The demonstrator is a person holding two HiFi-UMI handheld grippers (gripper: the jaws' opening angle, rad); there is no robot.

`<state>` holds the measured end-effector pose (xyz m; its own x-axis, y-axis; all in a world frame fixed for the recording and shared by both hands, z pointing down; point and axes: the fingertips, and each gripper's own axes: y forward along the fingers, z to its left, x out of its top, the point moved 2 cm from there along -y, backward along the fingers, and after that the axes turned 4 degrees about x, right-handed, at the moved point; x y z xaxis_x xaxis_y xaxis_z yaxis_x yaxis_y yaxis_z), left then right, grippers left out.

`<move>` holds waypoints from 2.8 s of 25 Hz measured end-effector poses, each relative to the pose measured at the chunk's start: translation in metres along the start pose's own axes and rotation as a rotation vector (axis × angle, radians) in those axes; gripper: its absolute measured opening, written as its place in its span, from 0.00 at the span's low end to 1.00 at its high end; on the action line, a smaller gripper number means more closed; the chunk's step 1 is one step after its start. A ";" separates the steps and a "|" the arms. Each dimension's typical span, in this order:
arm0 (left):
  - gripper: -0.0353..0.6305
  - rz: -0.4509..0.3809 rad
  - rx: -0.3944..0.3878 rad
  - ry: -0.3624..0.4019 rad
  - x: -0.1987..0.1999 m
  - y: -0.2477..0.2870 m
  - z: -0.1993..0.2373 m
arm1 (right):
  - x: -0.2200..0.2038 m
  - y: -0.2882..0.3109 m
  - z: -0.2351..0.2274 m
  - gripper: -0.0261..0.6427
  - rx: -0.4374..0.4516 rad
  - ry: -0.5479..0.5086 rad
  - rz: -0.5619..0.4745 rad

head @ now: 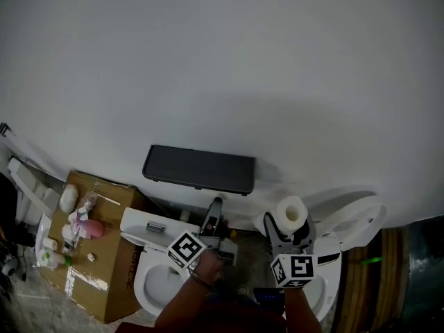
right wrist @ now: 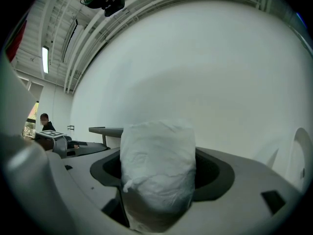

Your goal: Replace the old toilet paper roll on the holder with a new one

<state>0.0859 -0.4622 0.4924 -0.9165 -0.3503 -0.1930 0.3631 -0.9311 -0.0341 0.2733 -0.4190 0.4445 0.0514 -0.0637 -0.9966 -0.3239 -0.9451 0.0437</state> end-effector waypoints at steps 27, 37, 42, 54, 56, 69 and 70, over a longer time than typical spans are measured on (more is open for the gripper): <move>0.35 -0.067 -0.005 -0.141 -0.002 0.050 0.019 | 0.004 -0.005 -0.029 0.60 -0.080 -0.009 0.005; 0.35 -0.009 -0.049 -0.175 -0.029 0.060 0.002 | 0.002 -0.012 -0.041 0.60 -0.107 -0.008 0.008; 0.35 0.046 -0.046 -0.160 -0.053 0.065 -0.001 | 0.004 -0.023 -0.051 0.60 -0.139 -0.004 0.002; 0.35 0.180 -0.054 -0.166 -0.116 0.075 -0.008 | 0.002 -0.065 -0.087 0.60 -0.257 0.002 -0.005; 0.35 0.200 -0.058 -0.172 -0.127 0.074 -0.011 | 0.001 -0.072 -0.093 0.60 -0.276 0.004 -0.004; 0.35 0.237 -0.098 -0.107 -0.143 0.029 -0.029 | -0.001 -0.085 -0.085 0.60 -0.262 0.017 -0.011; 0.35 0.228 -0.098 -0.099 -0.140 0.025 -0.031 | 0.000 -0.083 -0.082 0.60 -0.251 0.017 -0.011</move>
<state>0.2282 -0.4332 0.4885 -0.8194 -0.5627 -0.1095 0.5722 -0.8144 -0.0962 0.3776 -0.3669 0.4469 0.0703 -0.0563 -0.9959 -0.0783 -0.9956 0.0508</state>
